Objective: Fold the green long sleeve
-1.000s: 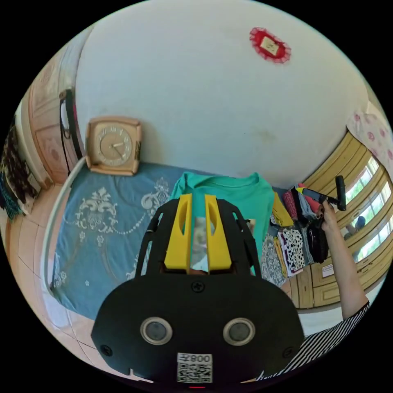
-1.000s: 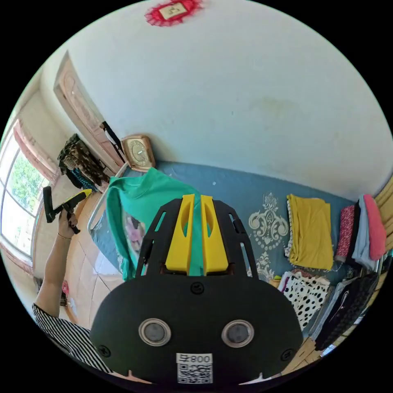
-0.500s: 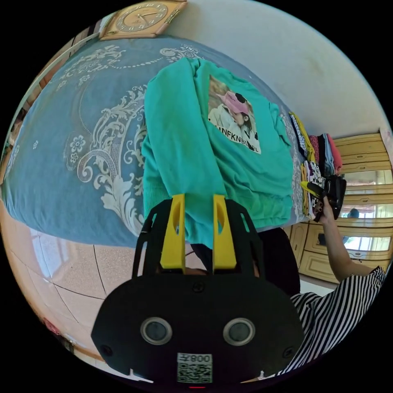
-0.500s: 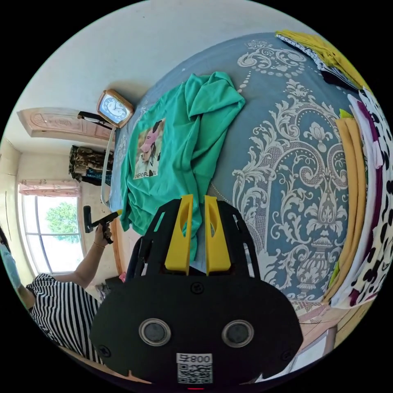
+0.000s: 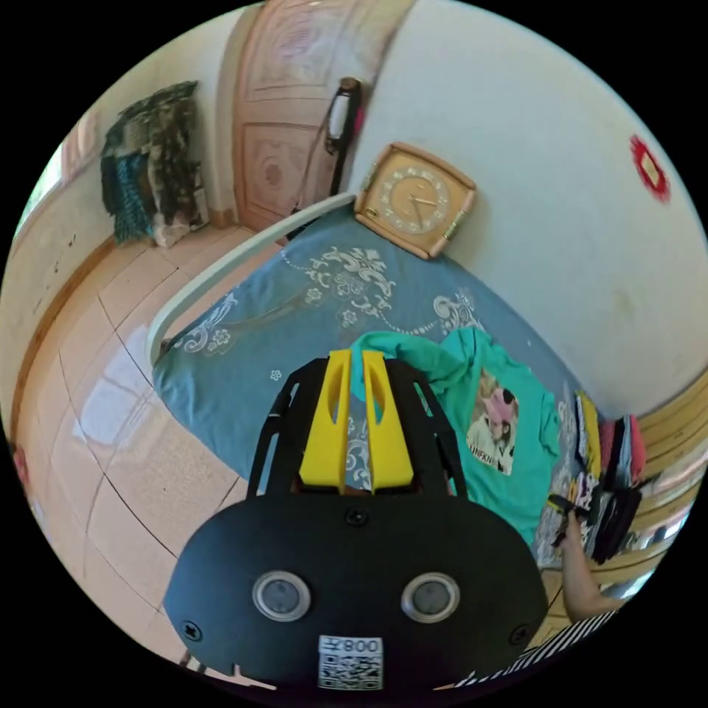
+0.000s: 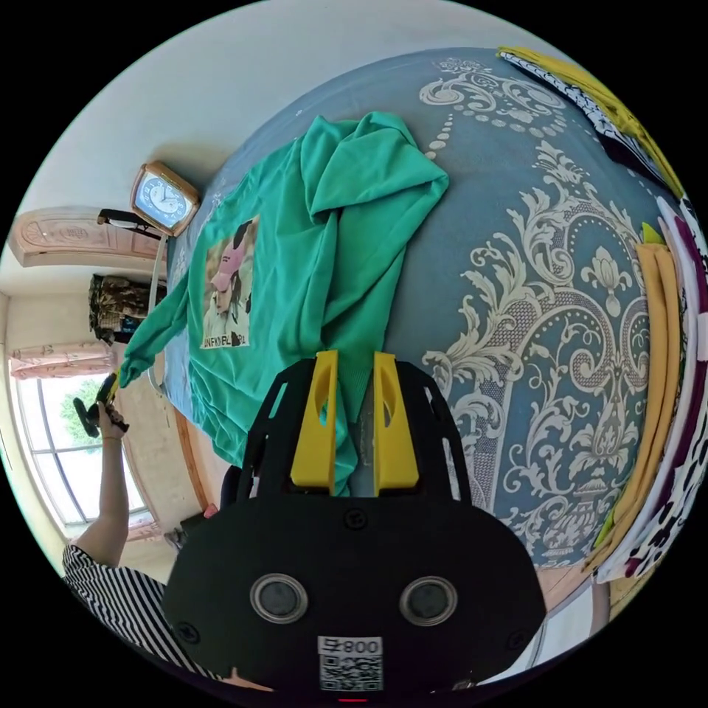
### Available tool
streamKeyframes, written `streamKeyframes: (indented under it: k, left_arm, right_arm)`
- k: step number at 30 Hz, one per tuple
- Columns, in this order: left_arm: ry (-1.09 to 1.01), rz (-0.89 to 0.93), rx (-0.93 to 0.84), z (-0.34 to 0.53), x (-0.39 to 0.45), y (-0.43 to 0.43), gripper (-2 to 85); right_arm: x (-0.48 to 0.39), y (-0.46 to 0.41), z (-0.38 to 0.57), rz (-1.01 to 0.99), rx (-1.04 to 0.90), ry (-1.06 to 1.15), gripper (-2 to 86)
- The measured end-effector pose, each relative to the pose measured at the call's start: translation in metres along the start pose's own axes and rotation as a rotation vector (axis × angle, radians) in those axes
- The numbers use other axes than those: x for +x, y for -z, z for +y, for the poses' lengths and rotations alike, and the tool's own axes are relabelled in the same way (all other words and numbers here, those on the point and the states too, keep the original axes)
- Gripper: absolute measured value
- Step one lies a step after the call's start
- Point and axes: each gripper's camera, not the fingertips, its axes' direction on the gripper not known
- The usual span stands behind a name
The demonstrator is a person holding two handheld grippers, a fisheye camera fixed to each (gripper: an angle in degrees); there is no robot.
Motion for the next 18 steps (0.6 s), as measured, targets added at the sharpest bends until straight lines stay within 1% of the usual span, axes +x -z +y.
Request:
streamKeyframes:
  k: [2,5,6,8,10,11,13,15,16,17,18]
  left_arm:
    - [0.012,0.049,-0.031,0.015,-0.021,-0.01,2.3]
    - [0.006,0.071,-0.162,0.053,-0.043,-0.043,2.1]
    - [0.011,0.087,-0.201,0.067,-0.05,-0.055,1.8]
    - [0.033,0.132,-0.236,0.084,-0.063,-0.068,1.5]
    - [0.04,0.199,-0.248,0.094,-0.073,-0.075,1.3]
    - [0.03,0.22,-0.251,0.099,-0.078,-0.078,1.3]
    - [-0.002,0.216,-0.268,0.103,-0.083,-0.082,1.4]
    - [-0.043,0.222,-0.293,0.107,-0.089,-0.087,2.0]
    - [-0.053,0.226,-0.301,0.108,-0.091,-0.088,2.1]
    - [-0.073,0.226,-0.314,0.111,-0.094,-0.09,2.6]
    - [-0.097,0.221,-0.33,0.115,-0.096,-0.093,3.2]
  right_arm:
    - [0.0,-0.005,-0.006,0.015,-0.006,0.002,5.9]
    - [-0.002,-0.009,-0.02,0.06,-0.073,0.041,3.6]
    - [-0.008,-0.004,-0.026,0.111,-0.098,0.085,3.1]
    - [-0.019,0.017,-0.035,0.236,-0.102,0.168,2.6]
    - [-0.032,0.068,-0.047,0.471,-0.027,0.246,2.3]
    - [-0.033,0.083,-0.05,0.531,-0.003,0.255,2.3]
    - [-0.027,0.147,-0.064,0.701,0.106,0.227,2.3]
    - [-0.011,0.189,-0.072,0.753,0.174,0.143,2.6]
    - [0.003,0.21,-0.073,0.745,0.212,0.087,2.9]
    - [0.011,0.217,-0.073,0.722,0.22,0.058,3.1]
    - [0.028,0.224,-0.071,0.654,0.22,0.008,3.7]
